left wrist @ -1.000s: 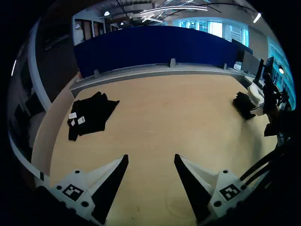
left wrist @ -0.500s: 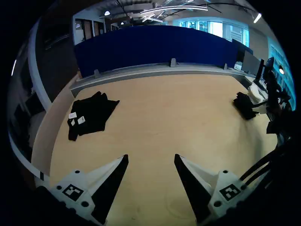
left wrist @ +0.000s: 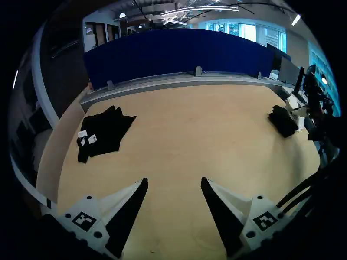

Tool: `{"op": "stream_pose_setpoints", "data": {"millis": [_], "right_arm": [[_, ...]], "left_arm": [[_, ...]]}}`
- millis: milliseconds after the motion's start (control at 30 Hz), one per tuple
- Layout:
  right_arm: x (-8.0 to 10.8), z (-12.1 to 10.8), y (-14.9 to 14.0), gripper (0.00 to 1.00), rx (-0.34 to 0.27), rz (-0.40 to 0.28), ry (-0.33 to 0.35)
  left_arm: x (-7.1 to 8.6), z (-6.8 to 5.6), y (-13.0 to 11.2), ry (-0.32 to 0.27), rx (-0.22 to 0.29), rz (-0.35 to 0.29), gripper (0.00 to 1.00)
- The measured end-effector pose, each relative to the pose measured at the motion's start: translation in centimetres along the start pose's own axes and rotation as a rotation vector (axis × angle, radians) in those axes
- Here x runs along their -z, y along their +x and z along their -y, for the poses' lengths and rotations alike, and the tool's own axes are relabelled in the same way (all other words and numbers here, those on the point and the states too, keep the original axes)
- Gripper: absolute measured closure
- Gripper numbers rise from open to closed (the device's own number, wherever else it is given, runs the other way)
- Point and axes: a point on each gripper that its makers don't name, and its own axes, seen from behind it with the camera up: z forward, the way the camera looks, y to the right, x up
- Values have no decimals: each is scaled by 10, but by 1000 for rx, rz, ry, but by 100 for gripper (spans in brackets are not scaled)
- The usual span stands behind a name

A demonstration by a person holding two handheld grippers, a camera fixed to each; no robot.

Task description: Fold towel

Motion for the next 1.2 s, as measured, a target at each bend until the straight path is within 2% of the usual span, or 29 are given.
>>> {"op": "stream_pose_setpoints", "data": {"millis": [200, 400, 600, 700, 900, 1100, 1200], "right_arm": [[-7, 9, -11, 26, -10, 8, 15], [-15, 19, -42, 26, -13, 50, 24], [-25, 14, -74, 26, -12, 101, 14], [-30, 11, -78, 25, -22, 104, 16], [-29, 12, -74, 26, -27, 107, 29], [-21, 9, -38, 26, -37, 28, 28], [-24, 3, -21, 26, -45, 8, 22]], "left_arm": [[-2, -2, 1, 1, 0, 2, 10], [-2, -2, -3, 5, -2, 10, 10], [-1, 0, -8, 12, -10, 25, 10], [-1, 1, -8, 13, -14, 27, 10], [-1, -2, -3, 10, -17, 23, 10], [-4, -4, 0, 7, -13, 20, 10], [-5, -3, 0, 9, -10, 20, 10]]}}
